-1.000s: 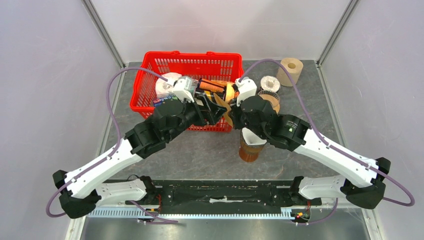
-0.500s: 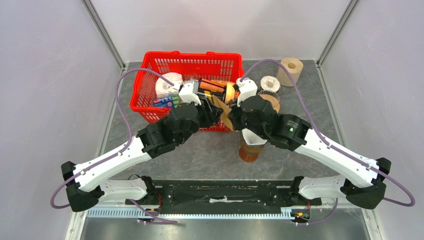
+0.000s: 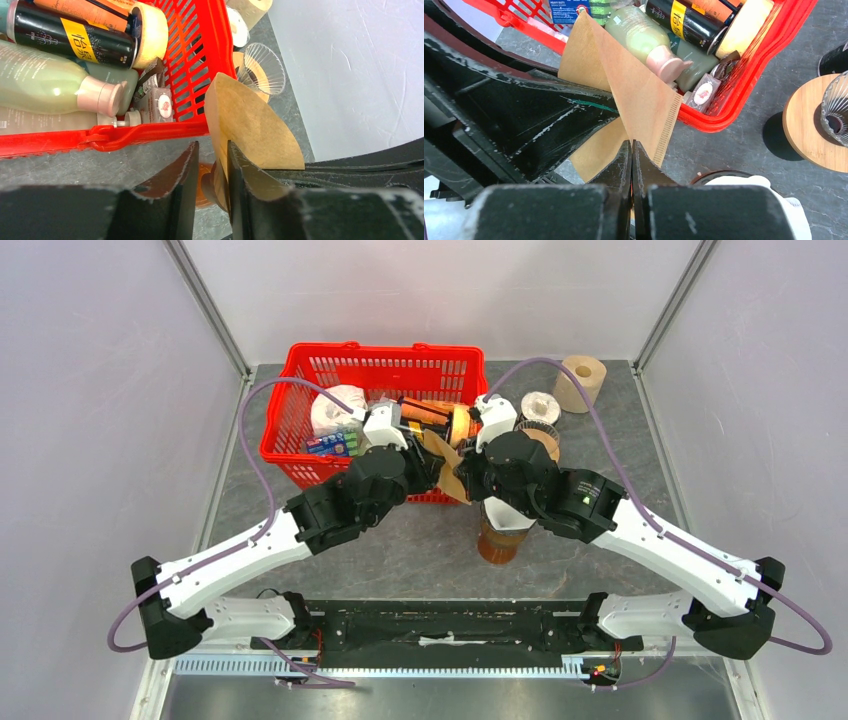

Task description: Place the coffee filter in the dripper

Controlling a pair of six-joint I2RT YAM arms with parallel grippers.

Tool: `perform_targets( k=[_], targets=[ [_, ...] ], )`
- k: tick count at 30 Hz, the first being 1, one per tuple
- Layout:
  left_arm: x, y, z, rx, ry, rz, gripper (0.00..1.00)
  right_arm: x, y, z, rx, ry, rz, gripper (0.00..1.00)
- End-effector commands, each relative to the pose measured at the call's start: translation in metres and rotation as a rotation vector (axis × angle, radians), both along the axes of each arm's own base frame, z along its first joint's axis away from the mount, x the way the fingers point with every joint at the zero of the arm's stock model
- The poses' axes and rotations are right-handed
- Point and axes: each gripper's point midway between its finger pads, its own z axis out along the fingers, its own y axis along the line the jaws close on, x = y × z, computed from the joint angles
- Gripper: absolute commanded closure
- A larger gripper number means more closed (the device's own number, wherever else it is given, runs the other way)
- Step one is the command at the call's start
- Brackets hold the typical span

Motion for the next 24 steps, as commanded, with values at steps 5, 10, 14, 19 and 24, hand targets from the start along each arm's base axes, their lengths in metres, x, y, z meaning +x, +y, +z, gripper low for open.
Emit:
perform_targets(
  k=[5, 10, 14, 19, 24],
  targets=[
    [0.006, -0.003, 0.008, -0.034, 0.017, 0.056, 0.9, 0.017, -0.017, 0.027, 0.052, -0.081, -0.123, 1.0],
    [0.006, 0.012, -0.001, 0.022, 0.046, 0.109, 0.97, 0.031, -0.045, 0.026, -0.04, -0.13, -0.257, 1.0],
    [0.005, 0.017, -0.003, 0.043, 0.057, 0.117, 0.97, 0.036, -0.058, 0.029, -0.083, -0.158, -0.315, 1.0],
    [0.003, 0.018, -0.007, 0.088, 0.076, 0.109, 0.98, 0.041, -0.071, 0.034, -0.12, -0.19, -0.377, 1.0],
    [-0.001, 0.01, -0.004, 0.094, 0.079, 0.06, 0.96, 0.039, -0.067, 0.032, -0.126, -0.18, -0.346, 1.0]
  ],
)
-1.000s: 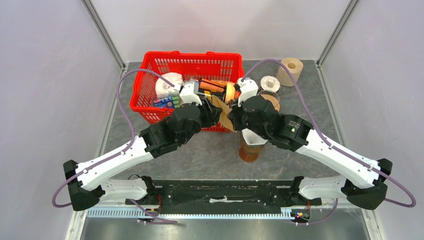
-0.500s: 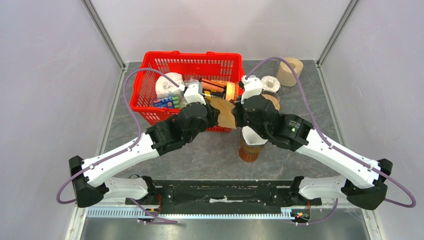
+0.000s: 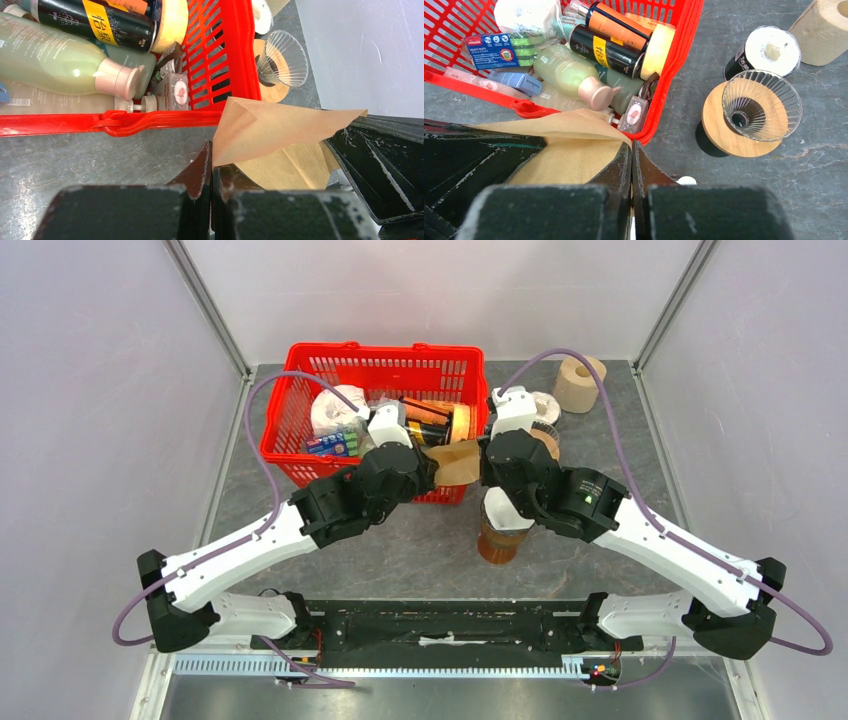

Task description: Place the coffee filter in the dripper

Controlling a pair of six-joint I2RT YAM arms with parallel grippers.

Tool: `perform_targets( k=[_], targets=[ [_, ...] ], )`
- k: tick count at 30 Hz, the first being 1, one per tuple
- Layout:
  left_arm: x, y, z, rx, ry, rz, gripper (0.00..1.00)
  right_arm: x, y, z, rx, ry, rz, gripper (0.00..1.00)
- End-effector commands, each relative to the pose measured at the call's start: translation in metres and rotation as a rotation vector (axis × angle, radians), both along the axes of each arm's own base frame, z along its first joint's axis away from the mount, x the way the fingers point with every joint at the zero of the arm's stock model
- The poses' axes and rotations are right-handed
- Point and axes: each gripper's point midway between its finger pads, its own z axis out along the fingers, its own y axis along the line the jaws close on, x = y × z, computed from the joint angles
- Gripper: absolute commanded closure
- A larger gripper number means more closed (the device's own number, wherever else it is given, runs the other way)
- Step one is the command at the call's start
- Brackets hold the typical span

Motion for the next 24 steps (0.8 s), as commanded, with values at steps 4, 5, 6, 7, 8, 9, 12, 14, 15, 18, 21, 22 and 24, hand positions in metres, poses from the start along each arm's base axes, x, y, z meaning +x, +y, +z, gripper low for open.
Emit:
perform_targets(
  k=[4, 5, 6, 7, 8, 9, 12, 14, 15, 18, 21, 22, 24],
  targets=[
    [-0.003, 0.003, 0.007, 0.027, 0.007, -0.017, 0.86, 0.008, -0.023, 0.02, -0.043, -0.049, -0.09, 1.0],
    [-0.004, 0.001, 0.008, 0.027, 0.007, -0.028, 0.81, 0.007, -0.022, 0.021, -0.037, -0.046, -0.084, 1.0],
    [-0.006, -0.001, 0.009, 0.027, 0.004, -0.047, 0.74, 0.006, -0.02, 0.021, -0.031, -0.042, -0.072, 1.0],
    [-0.007, -0.004, 0.011, 0.027, 0.0, -0.07, 0.69, 0.005, -0.018, 0.022, -0.023, -0.037, -0.057, 1.0],
    [-0.01, -0.008, 0.013, 0.02, -0.003, -0.097, 0.62, 0.004, -0.017, 0.023, -0.013, -0.034, -0.047, 1.0],
    [-0.012, -0.012, 0.016, 0.014, -0.013, -0.132, 0.53, 0.004, -0.016, 0.024, -0.009, -0.033, -0.042, 1.0],
    [-0.028, -0.031, 0.03, -0.038, -0.052, -0.288, 0.27, 0.004, -0.017, 0.027, 0.008, -0.021, -0.032, 1.0],
    [-0.039, -0.04, 0.041, -0.08, -0.082, -0.379, 0.17, 0.007, -0.022, 0.028, 0.021, -0.008, -0.033, 1.0],
    [-0.045, -0.042, 0.046, -0.099, -0.096, -0.414, 0.16, 0.009, -0.024, 0.028, 0.029, 0.001, -0.031, 1.0],
    [-0.053, -0.034, 0.055, -0.124, -0.122, -0.435, 0.15, 0.019, -0.037, 0.029, 0.061, 0.029, -0.041, 1.0],
    [-0.051, -0.015, 0.054, -0.119, -0.147, -0.375, 0.14, 0.031, -0.058, 0.034, 0.074, 0.044, -0.088, 1.0],
    [-0.051, -0.007, 0.055, -0.12, -0.158, -0.355, 0.14, 0.034, -0.065, 0.035, 0.07, 0.047, -0.104, 1.0],
    [-0.05, 0.008, 0.054, -0.116, -0.173, -0.312, 0.14, 0.042, -0.082, 0.035, 0.057, 0.063, -0.148, 1.0]
  ],
)
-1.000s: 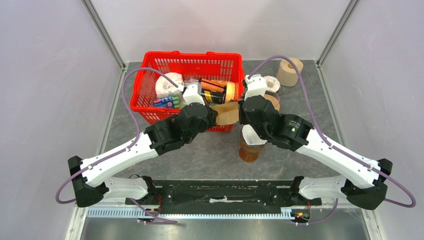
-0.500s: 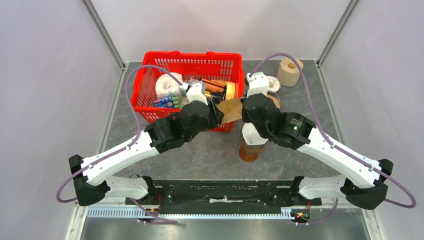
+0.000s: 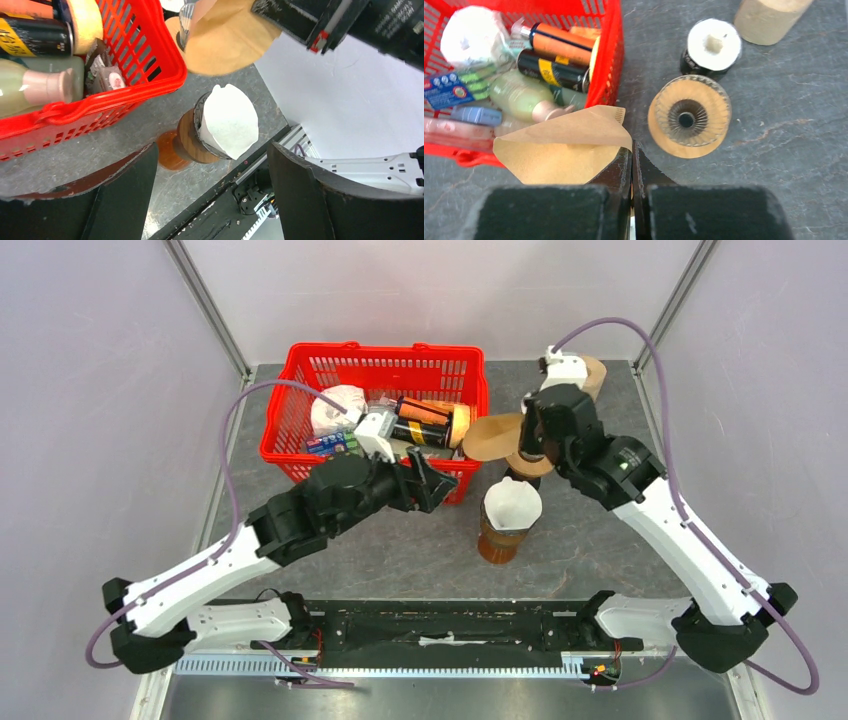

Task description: Place the coffee filter in the dripper

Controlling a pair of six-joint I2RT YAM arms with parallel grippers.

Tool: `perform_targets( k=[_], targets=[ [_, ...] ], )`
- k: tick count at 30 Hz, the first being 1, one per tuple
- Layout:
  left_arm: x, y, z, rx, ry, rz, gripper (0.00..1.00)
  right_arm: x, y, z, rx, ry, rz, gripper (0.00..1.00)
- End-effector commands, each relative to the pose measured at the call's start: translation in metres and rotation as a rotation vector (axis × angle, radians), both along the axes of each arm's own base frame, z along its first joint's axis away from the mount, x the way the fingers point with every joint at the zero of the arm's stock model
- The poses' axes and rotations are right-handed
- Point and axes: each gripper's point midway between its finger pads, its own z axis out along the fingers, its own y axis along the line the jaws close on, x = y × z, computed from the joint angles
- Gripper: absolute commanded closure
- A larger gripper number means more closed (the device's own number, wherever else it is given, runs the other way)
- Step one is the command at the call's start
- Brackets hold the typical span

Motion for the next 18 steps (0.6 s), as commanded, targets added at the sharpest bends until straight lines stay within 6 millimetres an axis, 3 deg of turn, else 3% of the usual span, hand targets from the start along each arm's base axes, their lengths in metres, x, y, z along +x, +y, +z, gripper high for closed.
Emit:
perform_targets(
  k=[1, 8, 18],
  targets=[
    [0.001, 0.028, 0.014, -0.026, -0.088, 0.063, 0.14, 0.009, -0.026, 0.024, 0.037, -0.005, -0.034, 1.0],
    [0.008, 0.068, -0.014, 0.031, -0.064, 0.223, 0.12, 0.029, -0.073, 0.01, 0.077, 0.088, -0.149, 1.0],
    [0.003, 0.058, -0.058, 0.099, -0.004, 0.171, 0.11, 0.064, -0.09, -0.036, 0.294, 0.25, -0.134, 1.0]
  ],
)
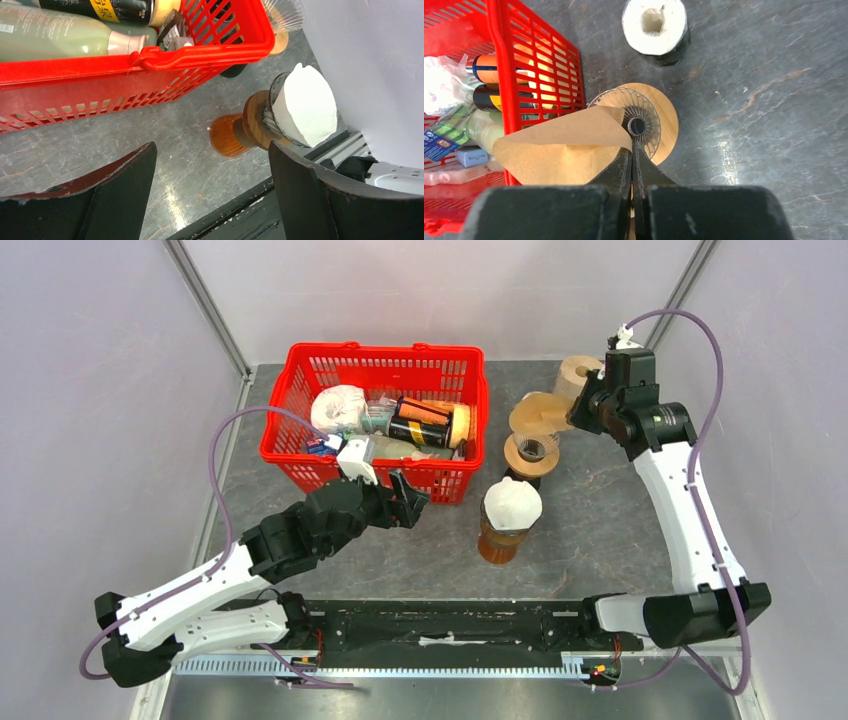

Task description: Place the coffee filter in the dripper

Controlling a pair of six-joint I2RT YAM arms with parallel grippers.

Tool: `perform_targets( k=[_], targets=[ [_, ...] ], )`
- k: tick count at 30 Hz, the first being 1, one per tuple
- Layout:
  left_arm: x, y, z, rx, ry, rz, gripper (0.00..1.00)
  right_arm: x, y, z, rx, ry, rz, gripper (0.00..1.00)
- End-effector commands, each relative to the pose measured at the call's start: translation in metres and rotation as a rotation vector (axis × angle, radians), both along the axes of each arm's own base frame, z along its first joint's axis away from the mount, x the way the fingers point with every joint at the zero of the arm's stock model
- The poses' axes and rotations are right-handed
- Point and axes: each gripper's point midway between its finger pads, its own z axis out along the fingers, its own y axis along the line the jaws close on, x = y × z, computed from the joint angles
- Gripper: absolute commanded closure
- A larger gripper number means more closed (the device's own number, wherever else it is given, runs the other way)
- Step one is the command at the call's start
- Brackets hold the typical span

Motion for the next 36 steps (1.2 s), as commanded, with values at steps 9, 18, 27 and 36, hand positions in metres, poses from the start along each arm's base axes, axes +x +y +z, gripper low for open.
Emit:
perform_targets(
  k=[9, 18, 27, 36],
  targets=[
    [0.0, 0.0, -0.014, 0.005, 0.03, 0.017, 0.1, 0.027, -0.003, -0.05, 0.169, 0.12, 0.013, 1.0],
    [0.002, -0.003, -0.019, 0.018, 0.043, 0.021, 0.1, 0.026, -0.005, -0.074, 0.171, 0.189, 0.014, 0.97],
    [0.003, 0.0, -0.02, 0.024, 0.042, 0.033, 0.09, 0.021, -0.009, -0.082, 0.138, 0.24, 0.011, 0.99],
    [0.004, -0.005, -0.018, 0.037, 0.042, 0.022, 0.09, 0.009, -0.013, -0.064, 0.108, 0.22, 0.027, 0.89]
  ],
)
